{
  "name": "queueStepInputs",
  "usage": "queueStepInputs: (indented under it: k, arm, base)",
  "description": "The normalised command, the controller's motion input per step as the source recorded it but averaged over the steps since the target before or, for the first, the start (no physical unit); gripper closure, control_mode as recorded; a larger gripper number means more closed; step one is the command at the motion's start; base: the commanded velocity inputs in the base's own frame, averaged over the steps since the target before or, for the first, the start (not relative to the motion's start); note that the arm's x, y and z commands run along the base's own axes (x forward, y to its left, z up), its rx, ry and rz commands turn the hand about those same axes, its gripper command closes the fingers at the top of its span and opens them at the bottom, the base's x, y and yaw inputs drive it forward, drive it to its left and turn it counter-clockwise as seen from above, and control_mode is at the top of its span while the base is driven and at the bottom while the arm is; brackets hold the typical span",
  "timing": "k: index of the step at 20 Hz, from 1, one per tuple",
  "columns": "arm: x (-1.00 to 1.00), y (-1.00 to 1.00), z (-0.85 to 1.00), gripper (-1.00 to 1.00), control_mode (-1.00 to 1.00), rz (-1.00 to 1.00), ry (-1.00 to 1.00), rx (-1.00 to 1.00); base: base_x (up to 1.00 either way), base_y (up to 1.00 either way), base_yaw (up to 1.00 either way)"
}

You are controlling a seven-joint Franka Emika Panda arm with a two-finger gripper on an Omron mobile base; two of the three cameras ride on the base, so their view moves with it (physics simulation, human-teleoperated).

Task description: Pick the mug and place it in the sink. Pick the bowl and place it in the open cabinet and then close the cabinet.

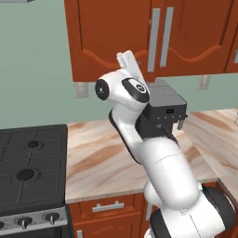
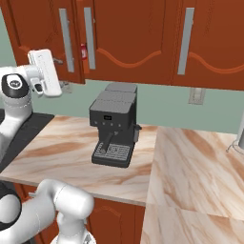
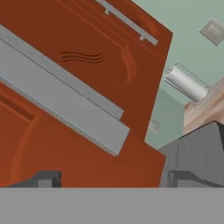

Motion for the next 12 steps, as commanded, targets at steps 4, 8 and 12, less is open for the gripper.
queueStepInputs:
  k: [4,8,12]
  arm:
    - [0.47,-0.33,0.0,-1.0,-1.0,0.0,0.0,0.01]
    - [0.47,-0.34,0.0,-1.0,-1.0,0.0,0.0,0.01]
    - [0.53,-0.31,0.0,-1.0,-1.0,0.0,0.02,0.02]
  base:
    - [0.0,0.0,0.0]
    - [0.0,0.0,0.0]
    - [0.0,0.0,0.0]
